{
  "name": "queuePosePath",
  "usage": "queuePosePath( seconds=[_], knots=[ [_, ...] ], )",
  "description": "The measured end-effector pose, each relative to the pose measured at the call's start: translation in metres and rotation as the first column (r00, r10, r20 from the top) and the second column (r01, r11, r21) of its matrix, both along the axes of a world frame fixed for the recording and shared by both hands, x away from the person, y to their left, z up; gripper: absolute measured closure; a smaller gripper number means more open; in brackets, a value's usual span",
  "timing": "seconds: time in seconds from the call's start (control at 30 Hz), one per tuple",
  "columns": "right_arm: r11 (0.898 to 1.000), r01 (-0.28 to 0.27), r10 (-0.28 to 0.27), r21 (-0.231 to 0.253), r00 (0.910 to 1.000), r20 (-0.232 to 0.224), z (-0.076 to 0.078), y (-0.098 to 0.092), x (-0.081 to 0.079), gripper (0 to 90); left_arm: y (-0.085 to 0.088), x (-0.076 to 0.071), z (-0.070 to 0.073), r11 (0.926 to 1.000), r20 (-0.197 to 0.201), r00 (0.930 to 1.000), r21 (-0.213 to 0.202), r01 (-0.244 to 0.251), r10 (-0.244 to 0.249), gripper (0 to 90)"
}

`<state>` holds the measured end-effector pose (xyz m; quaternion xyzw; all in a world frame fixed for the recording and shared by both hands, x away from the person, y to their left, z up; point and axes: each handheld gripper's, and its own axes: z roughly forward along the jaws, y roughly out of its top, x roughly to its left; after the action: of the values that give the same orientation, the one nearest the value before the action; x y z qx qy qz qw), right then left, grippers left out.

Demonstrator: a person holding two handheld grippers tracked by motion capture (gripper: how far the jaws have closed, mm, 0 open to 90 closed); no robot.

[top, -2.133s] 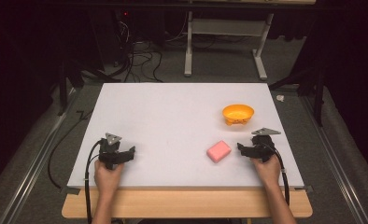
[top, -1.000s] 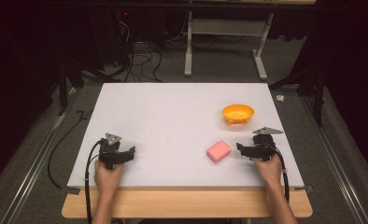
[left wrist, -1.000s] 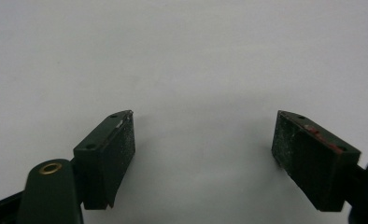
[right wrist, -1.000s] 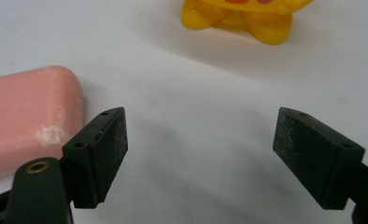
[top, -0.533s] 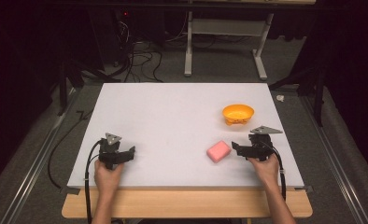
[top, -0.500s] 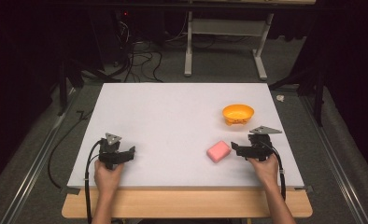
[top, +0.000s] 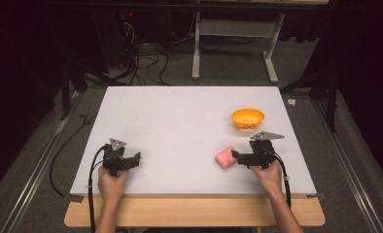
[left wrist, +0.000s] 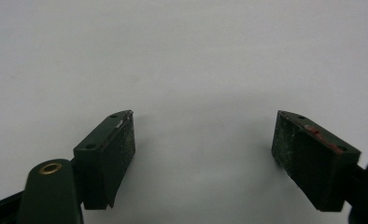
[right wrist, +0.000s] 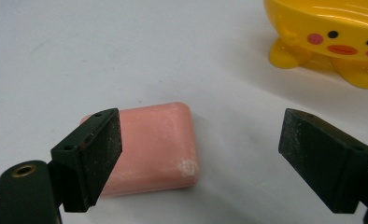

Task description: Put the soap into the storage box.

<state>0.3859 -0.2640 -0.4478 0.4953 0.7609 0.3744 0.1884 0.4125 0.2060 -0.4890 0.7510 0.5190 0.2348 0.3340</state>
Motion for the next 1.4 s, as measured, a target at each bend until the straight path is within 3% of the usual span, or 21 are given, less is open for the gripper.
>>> queuePosePath(
  seconds=[0.47,1.4],
  knots=[
    [0.999,-0.051,0.050,-0.008,0.9985,-0.020,-0.001,0.023,0.000,12.4,0.000,0.000,0.000,1.0000,-0.001,1.0000,0.002,0.000,0.000,21.6],
    [0.994,-0.062,0.056,-0.085,0.9954,-0.078,-0.020,0.049,0.005,12.2,0.000,0.000,0.000,1.0000,0.002,1.0000,0.001,-0.001,0.001,21.6]
  ],
)
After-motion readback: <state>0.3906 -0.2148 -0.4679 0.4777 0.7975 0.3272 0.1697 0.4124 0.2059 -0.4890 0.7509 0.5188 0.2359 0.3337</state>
